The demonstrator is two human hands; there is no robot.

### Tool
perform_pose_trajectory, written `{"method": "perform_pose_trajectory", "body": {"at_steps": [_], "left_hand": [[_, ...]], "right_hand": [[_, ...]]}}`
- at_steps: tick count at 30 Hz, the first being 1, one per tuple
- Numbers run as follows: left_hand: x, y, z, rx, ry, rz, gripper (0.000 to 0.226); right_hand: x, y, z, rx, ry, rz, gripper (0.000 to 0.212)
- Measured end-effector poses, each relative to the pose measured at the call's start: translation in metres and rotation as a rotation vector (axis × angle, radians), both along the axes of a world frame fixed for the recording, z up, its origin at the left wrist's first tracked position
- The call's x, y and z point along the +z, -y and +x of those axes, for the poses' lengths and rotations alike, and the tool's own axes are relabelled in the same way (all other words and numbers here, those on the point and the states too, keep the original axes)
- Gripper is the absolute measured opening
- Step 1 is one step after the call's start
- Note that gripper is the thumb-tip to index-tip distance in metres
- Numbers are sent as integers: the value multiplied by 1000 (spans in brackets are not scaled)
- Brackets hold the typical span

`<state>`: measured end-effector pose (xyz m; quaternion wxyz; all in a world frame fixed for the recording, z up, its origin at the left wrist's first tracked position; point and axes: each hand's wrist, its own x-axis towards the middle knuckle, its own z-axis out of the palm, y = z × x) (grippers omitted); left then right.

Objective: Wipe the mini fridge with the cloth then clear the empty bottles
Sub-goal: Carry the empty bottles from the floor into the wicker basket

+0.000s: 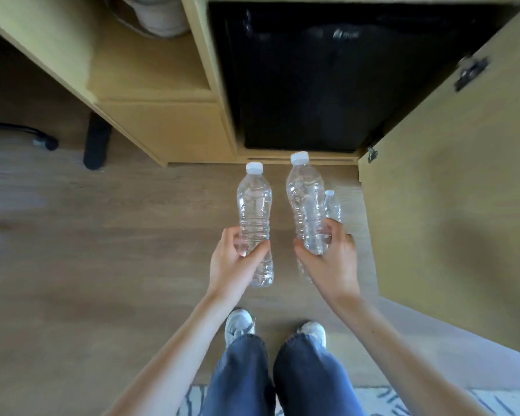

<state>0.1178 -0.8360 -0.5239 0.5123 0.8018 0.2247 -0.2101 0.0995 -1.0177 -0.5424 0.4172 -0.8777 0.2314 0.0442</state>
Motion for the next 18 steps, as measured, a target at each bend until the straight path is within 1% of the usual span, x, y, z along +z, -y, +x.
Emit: {"method": "perform_pose_trajectory", "body": {"at_steps": [4, 7, 10, 14, 18], "left_hand": [[155, 0, -11, 19, 57, -62, 39], [270, 3, -19, 13, 150, -95, 38], [373, 4, -24, -3, 252, -129, 39], [475, 11, -31, -64, 419, -158, 41], [539, 30, -31, -188, 547, -226, 47]], "right_hand": [[161, -1, -9, -35, 72, 9, 60], [274, 0, -17, -43, 122, 24, 57], [376, 2, -25, -39, 223, 33, 60], [478, 13, -43, -60, 372, 31, 60], [540, 29, -71, -157, 487, -5, 62]]}}
